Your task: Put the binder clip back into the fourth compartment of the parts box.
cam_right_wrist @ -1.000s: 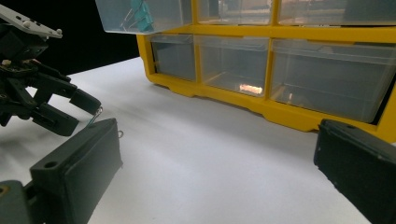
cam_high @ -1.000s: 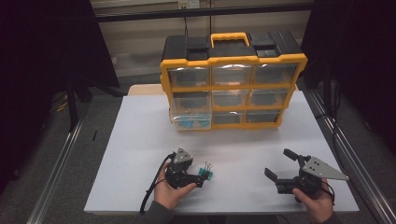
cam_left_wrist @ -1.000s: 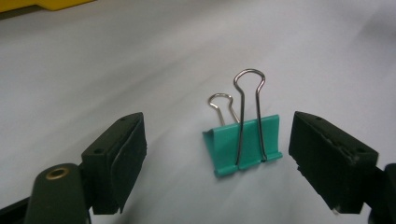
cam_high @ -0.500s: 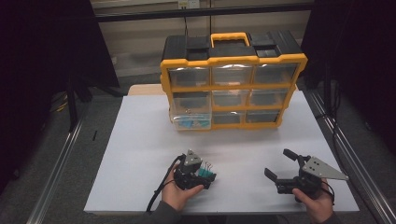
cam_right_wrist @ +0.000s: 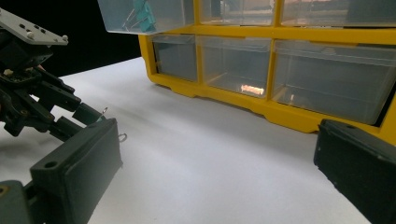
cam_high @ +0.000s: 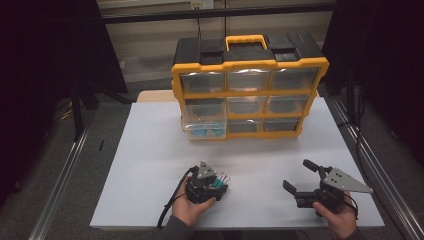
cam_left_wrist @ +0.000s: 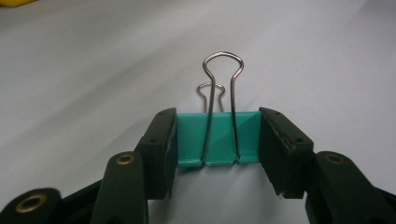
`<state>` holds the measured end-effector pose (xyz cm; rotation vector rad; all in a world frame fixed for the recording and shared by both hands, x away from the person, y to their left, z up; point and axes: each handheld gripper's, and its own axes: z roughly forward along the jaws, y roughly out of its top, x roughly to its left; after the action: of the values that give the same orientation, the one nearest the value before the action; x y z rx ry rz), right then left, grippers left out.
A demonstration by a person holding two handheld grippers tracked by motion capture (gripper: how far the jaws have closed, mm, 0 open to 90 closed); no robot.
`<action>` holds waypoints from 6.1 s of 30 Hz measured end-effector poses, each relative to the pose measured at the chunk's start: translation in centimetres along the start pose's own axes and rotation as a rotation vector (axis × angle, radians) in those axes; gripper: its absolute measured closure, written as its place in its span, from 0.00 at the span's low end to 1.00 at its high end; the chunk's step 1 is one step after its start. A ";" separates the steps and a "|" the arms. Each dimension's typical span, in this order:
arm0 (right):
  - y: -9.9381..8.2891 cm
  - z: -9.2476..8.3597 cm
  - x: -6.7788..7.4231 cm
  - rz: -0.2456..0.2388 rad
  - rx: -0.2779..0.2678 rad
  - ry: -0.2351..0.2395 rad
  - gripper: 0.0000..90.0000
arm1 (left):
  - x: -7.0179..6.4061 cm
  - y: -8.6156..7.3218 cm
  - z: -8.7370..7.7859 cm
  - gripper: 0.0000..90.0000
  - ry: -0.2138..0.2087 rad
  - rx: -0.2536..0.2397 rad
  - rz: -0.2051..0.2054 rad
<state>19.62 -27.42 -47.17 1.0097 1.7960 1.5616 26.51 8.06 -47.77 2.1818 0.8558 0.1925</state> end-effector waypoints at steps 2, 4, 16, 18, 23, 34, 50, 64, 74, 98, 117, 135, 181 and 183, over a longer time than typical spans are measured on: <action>0.0 0.0 0.0 0.004 0.005 -0.001 0.00 | 0.1 0.1 -0.1 0.56 -0.013 0.000 -0.004; 0.0 0.0 -0.1 0.002 0.008 0.003 0.00 | 0.4 0.2 -0.1 0.56 -0.023 -0.001 -0.010; 0.0 0.1 -0.1 0.001 0.005 0.002 0.00 | 1.3 0.9 -1.3 0.56 -0.062 -0.004 -0.030; 0.0 0.0 -0.1 -0.004 0.010 0.001 0.00 | 1.4 1.0 -1.5 0.56 -0.074 -0.005 -0.026; -0.1 0.1 -0.1 -0.011 0.013 0.002 0.00 | 1.8 1.7 -2.2 0.56 -0.099 -0.026 -0.036; -0.1 0.1 -0.1 -0.006 0.013 -0.003 0.00 | 2.6 4.7 -5.2 0.56 -0.147 -0.038 -0.014; -0.1 0.1 -0.2 0.003 0.008 -0.011 0.00 | 3.9 8.8 -8.3 0.56 -0.161 -0.055 -0.008; -0.1 0.0 -0.3 -0.001 0.010 -0.011 0.00 | 3.6 12.3 -11.0 0.56 -0.147 -0.075 0.022; -0.1 0.0 -0.3 0.006 0.014 -0.015 0.00 | 4.1 14.6 -12.2 0.56 -0.180 -0.082 0.022; -0.1 -0.1 -0.3 0.007 0.008 -0.011 0.00 | 7.9 17.5 -10.5 0.56 0.009 -0.140 0.001; -0.1 -0.2 -0.4 0.004 0.002 -0.004 0.00 | 8.3 16.9 -10.1 0.30 0.030 -0.152 -0.002; 0.0 0.2 -0.2 0.004 0.005 0.005 0.00 | 8.3 14.2 -12.7 0.16 0.015 -0.250 -0.032; 0.1 0.0 -0.1 -0.015 0.006 -0.003 0.01 | 10.7 1.3 -13.1 0.07 0.026 -0.391 -0.114; 0.1 0.0 -0.1 -0.020 0.007 -0.005 0.01 | 10.8 0.8 -13.1 0.06 0.027 -0.394 -0.108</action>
<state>19.71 -27.50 -47.09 0.9955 1.8046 1.5408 30.07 22.46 -39.50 1.7658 0.8666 0.3098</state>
